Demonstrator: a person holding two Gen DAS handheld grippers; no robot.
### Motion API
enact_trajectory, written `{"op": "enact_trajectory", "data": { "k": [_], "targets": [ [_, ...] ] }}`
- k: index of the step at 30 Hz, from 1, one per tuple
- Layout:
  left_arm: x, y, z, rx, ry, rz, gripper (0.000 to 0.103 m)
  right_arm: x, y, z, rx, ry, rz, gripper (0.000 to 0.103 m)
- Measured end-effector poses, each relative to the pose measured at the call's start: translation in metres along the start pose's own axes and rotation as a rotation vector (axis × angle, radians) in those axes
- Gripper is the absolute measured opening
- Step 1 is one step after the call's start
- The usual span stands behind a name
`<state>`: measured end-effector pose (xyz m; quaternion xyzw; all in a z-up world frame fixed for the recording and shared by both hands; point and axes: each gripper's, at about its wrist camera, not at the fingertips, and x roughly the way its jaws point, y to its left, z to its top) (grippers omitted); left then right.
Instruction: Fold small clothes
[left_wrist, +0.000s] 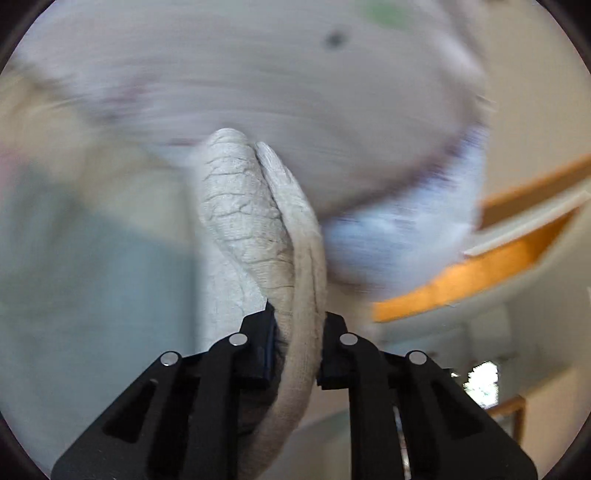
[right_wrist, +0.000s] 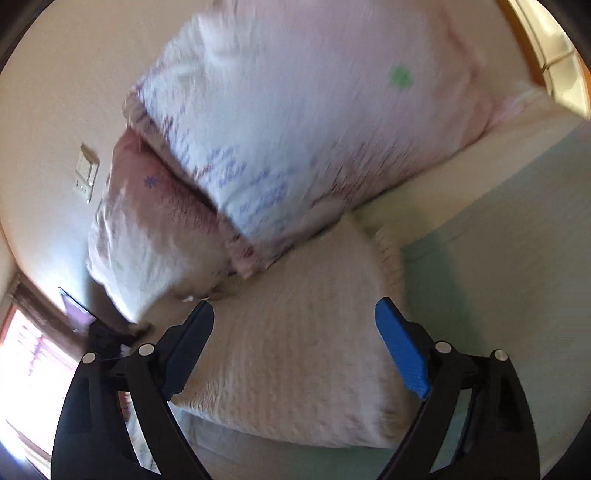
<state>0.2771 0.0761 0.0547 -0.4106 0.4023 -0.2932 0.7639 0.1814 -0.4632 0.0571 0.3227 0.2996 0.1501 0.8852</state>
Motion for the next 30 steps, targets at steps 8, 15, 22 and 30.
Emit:
{"op": "enact_trajectory", "data": {
  "k": [8,15,22,30],
  "targets": [
    [0.221,-0.100,-0.049,-0.110,0.414,-0.498,0.032,-0.021,-0.031,0.035,0.072,-0.079,-0.098,0.091],
    [0.146,-0.082,-0.043,0.158,0.176,-0.137,0.079,0.001,-0.050,0.044,0.101,0.108,-0.051,0.091],
    [0.166,-0.050,-0.062,0.185,0.294,0.148,0.081,0.062,-0.063,0.044,0.175,0.282,-0.078,0.091],
    [0.212,-0.058,-0.081,0.210,0.269,0.151,0.043,0.074,-0.059,0.025,0.201,0.311,-0.017,0.038]
  ]
}}
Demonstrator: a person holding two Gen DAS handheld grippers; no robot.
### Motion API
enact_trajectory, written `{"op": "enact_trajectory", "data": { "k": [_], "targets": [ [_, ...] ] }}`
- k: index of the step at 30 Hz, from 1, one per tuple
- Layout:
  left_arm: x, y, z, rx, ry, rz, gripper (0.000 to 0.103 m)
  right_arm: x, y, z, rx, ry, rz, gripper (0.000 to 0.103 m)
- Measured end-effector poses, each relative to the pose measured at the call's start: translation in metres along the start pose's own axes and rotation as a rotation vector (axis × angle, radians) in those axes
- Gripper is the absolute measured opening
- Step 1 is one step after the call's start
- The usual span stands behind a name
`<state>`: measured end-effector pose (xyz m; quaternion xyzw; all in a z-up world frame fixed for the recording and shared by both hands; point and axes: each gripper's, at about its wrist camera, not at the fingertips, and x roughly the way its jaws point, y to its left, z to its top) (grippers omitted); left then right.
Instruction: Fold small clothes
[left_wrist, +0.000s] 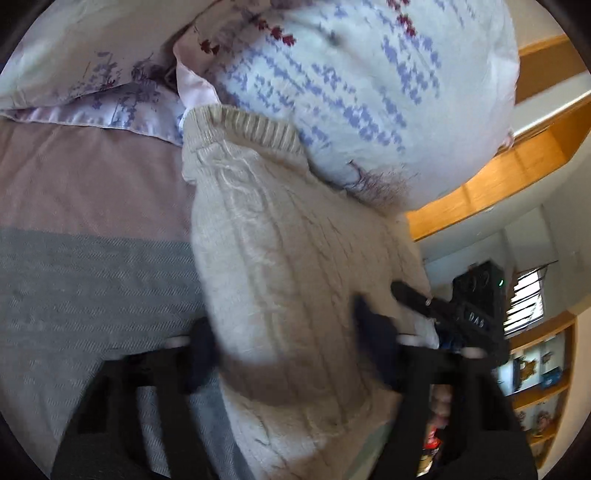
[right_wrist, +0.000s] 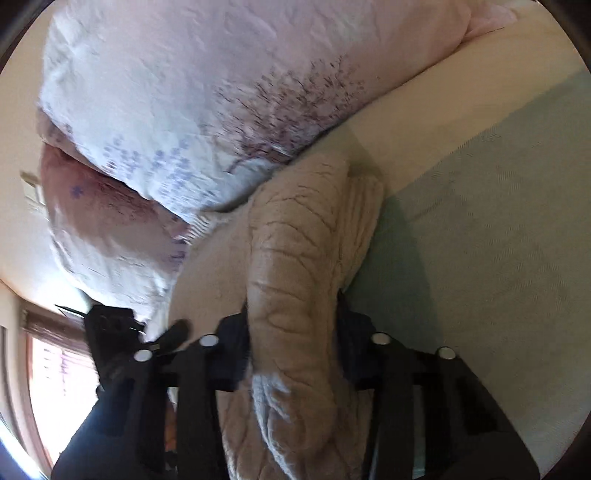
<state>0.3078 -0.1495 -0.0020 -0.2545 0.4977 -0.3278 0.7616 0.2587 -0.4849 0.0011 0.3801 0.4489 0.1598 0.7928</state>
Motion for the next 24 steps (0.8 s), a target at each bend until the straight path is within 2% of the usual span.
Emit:
{"op": "enact_trajectory", "data": {
  "k": [2,3,5,6,8,9,10,12,14,16,18,19,20,21,22,24],
  "targets": [
    [-0.026,0.010,0.001,-0.004,0.006,-0.097,0.036,-0.004,0.017,-0.011,-0.035,-0.014,0.032,0.036],
    [-0.035,0.013,-0.001,0.012,0.010,-0.109,0.036,-0.004,0.026,-0.016,-0.052,-0.002,0.064,0.036],
    [-0.072,0.015,-0.010,0.075,-0.025,-0.082,0.037,0.010,0.054,-0.032,-0.113,0.048,0.141,0.035],
    [-0.098,0.021,-0.014,0.098,-0.060,-0.051,0.037,0.020,0.068,-0.039,-0.150,0.066,0.156,0.035],
    [-0.123,0.030,-0.012,0.109,-0.104,0.017,0.040,0.058,0.101,-0.054,-0.227,0.126,0.171,0.036],
    [-0.135,0.038,-0.011,0.131,-0.147,0.112,0.044,0.069,0.109,-0.058,-0.261,0.141,0.158,0.037],
    [-0.144,0.048,-0.007,0.143,-0.167,0.182,0.047,0.091,0.124,-0.066,-0.324,0.166,0.101,0.041],
    [-0.150,0.064,-0.009,0.120,-0.186,0.333,0.049,0.107,0.136,-0.073,-0.367,0.167,-0.002,0.054],
    [-0.161,0.069,-0.012,0.114,-0.215,0.304,0.049,0.093,0.137,-0.074,-0.353,0.084,0.020,0.060],
    [-0.175,0.056,-0.022,0.153,-0.269,0.263,0.054,0.071,0.134,-0.069,-0.330,-0.003,0.064,0.066],
    [-0.180,0.042,-0.028,0.199,-0.291,0.207,0.061,0.068,0.136,-0.064,-0.318,-0.008,0.063,0.066],
    [-0.174,0.033,-0.029,0.221,-0.280,0.169,0.062,0.078,0.136,-0.061,-0.310,0.043,0.051,0.059],
    [-0.168,0.026,-0.030,0.236,-0.260,0.147,0.062,0.088,0.136,-0.065,-0.320,0.090,0.029,0.015],
    [-0.157,0.018,-0.034,0.260,-0.216,0.128,0.062,0.098,0.137,-0.068,-0.338,0.094,-0.038,0.017],
    [-0.150,0.013,-0.039,0.282,-0.179,0.123,0.062,0.097,0.138,-0.068,-0.342,0.069,-0.065,0.016],
    [-0.131,0.007,-0.051,0.338,-0.126,0.165,0.059,0.091,0.127,-0.060,-0.302,0.009,-0.084,0.016]
  ]
}}
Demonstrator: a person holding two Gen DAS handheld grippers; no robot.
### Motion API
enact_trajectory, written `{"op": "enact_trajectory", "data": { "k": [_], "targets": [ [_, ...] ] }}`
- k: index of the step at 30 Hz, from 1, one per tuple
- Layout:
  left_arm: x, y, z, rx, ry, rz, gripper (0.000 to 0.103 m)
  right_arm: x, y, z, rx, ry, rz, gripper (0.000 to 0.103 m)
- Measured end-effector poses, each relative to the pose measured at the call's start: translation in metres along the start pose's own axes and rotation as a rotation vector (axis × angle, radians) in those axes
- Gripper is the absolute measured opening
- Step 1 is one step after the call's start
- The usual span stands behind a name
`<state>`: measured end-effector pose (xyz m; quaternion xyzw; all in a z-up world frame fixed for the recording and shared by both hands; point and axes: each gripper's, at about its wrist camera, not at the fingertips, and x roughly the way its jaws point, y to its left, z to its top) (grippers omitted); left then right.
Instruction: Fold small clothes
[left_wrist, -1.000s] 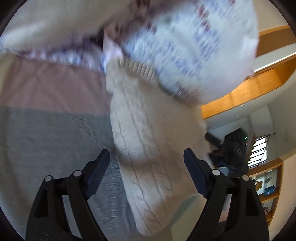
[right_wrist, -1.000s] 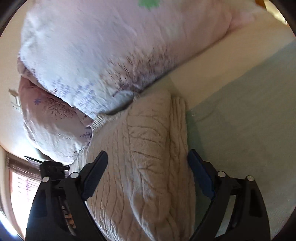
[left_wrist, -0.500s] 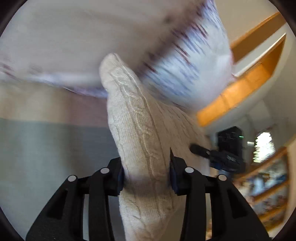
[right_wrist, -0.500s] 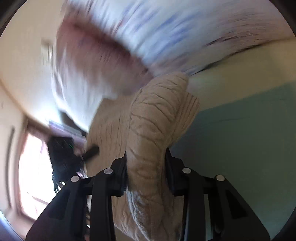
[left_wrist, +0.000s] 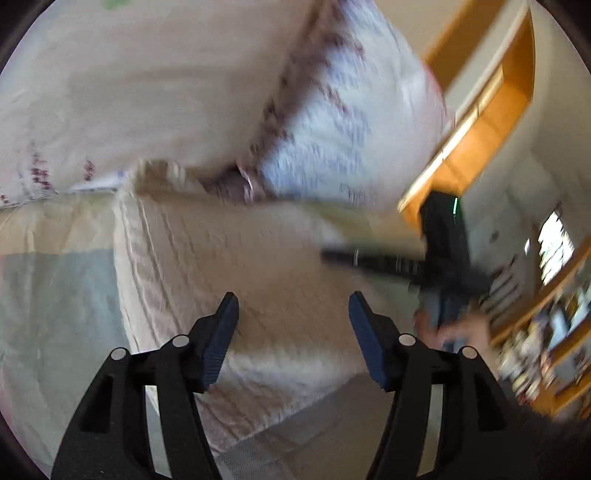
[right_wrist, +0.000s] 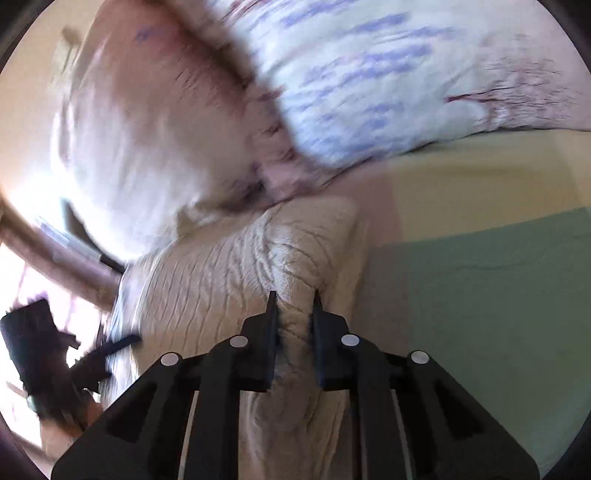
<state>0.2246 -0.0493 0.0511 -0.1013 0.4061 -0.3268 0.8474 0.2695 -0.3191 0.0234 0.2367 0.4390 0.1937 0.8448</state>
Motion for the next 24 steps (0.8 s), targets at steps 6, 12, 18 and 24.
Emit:
{"op": "enact_trajectory", "data": {
  "k": [6,12,18,24],
  "targets": [
    [0.006,-0.001,-0.024,0.051,0.069,0.067,0.054,-0.005,0.000,0.002,0.011,-0.012,-0.067,0.028],
    [-0.055,-0.021,-0.045,0.014,-0.080,0.176,0.101,-0.079,0.031,-0.048,-0.099,-0.114,0.104,0.062],
    [-0.062,-0.010,-0.071,-0.067,-0.037,0.425,0.101,-0.029,0.030,-0.078,-0.128,0.011,-0.036,0.069],
    [-0.053,-0.010,-0.094,-0.086,0.042,0.596,0.101,-0.078,0.061,-0.123,-0.248,-0.134,-0.243,0.102]
  ]
}}
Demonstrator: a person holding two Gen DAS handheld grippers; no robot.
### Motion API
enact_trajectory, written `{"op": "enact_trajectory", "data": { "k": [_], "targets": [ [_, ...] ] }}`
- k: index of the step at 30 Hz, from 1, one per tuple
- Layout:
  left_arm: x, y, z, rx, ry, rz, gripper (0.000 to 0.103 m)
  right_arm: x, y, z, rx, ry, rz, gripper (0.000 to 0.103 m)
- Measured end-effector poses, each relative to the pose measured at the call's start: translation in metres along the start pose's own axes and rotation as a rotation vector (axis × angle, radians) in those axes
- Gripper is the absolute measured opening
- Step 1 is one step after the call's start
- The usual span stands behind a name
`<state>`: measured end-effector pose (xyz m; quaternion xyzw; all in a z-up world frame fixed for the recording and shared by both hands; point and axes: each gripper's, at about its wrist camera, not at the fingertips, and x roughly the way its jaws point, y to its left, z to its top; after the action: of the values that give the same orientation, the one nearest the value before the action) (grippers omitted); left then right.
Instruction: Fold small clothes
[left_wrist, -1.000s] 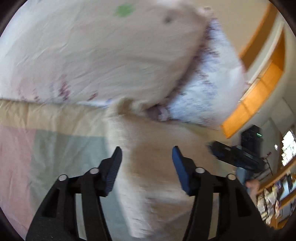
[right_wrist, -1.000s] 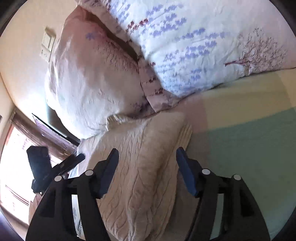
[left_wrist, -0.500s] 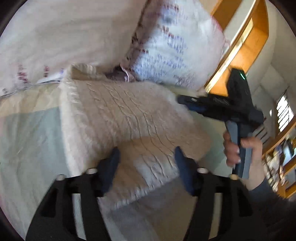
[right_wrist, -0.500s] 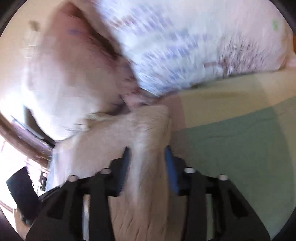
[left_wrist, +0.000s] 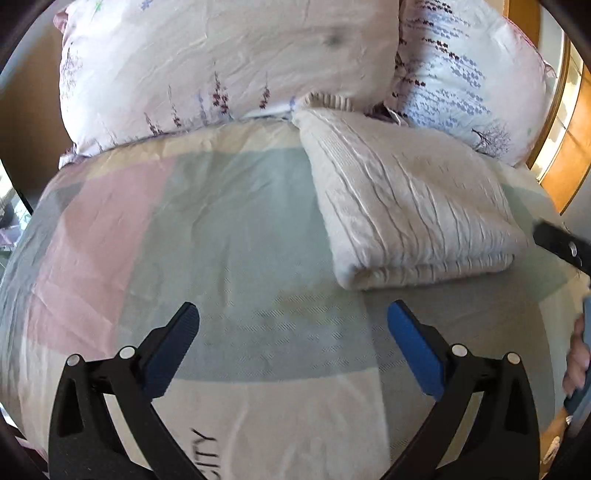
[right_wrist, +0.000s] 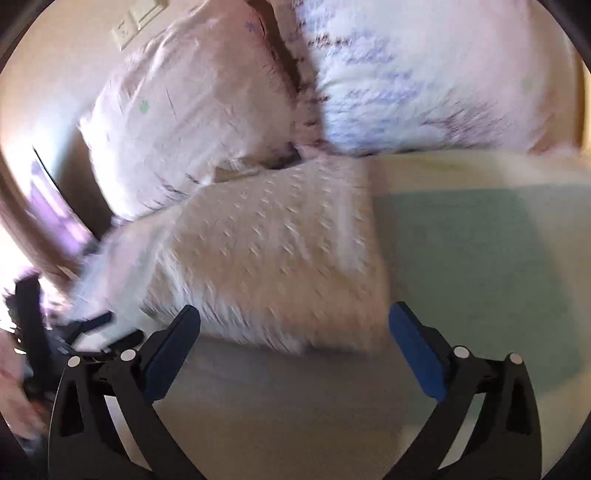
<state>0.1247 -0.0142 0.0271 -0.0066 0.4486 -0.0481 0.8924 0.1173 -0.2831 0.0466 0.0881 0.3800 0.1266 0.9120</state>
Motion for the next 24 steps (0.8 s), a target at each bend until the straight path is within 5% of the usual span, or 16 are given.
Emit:
{"op": "enact_trajectory", "data": {
  "k": [3,7,11,24],
  "targets": [
    [0.013,-0.010,-0.002,0.022,0.057,0.013,0.101,0.014,0.013,-0.022,-0.054,0.064,-0.125,0.102],
    [0.015,-0.017,-0.007,0.072,0.033,0.080,0.101,0.032,0.020,-0.038,-0.091,0.109,-0.163,0.102],
    [0.021,-0.012,-0.005,0.031,0.026,0.043,0.101,0.054,0.034,-0.035,-0.118,0.151,-0.221,0.102],
    [0.019,-0.010,-0.006,0.031,0.029,0.041,0.101,0.055,0.038,-0.036,-0.111,0.148,-0.225,0.102]
  ]
}}
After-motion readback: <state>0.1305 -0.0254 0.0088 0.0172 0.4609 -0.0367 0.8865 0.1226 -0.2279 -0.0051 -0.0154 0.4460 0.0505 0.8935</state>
